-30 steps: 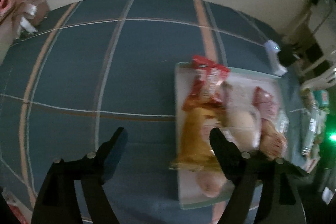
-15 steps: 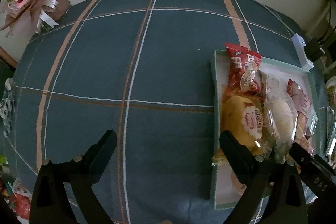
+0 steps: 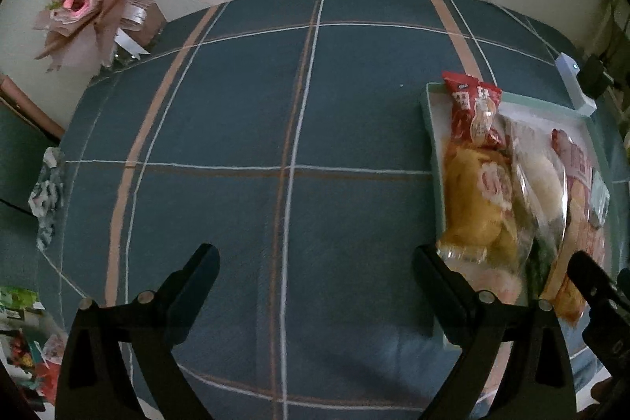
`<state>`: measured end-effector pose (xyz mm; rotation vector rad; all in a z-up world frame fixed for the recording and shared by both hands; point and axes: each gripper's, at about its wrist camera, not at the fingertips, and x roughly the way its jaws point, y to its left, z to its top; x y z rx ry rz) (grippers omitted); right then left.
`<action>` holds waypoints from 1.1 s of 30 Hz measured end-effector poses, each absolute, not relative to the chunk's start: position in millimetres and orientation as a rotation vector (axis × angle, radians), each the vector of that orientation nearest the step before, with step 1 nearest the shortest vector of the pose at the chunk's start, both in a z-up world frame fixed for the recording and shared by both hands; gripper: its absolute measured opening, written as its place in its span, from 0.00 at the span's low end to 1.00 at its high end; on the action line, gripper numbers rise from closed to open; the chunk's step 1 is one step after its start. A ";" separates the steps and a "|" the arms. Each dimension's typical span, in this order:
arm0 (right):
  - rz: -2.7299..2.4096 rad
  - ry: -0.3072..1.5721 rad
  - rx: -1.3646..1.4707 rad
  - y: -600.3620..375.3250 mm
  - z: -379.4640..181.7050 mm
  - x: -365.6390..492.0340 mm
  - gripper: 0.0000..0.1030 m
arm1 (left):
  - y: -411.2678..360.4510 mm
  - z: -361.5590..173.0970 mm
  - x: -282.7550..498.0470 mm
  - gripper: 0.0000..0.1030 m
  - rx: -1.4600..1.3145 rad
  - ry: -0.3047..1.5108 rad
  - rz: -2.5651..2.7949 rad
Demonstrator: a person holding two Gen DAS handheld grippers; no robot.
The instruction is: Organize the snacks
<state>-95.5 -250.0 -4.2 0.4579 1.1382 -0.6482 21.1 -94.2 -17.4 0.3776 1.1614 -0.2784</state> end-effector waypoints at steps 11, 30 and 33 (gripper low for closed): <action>-0.585 1.101 0.380 -216.5 5.2 -101.6 1.00 | -63.7 -8.4 -3.4 0.95 0.409 1.100 -0.284; -0.572 1.071 0.347 -197.9 9.1 -122.6 1.00 | -44.6 0.6 -16.9 0.95 0.403 1.053 -0.289; -0.567 1.068 0.343 -197.0 9.7 -123.4 1.00 | -43.6 1.2 -17.1 0.95 0.406 1.050 -0.291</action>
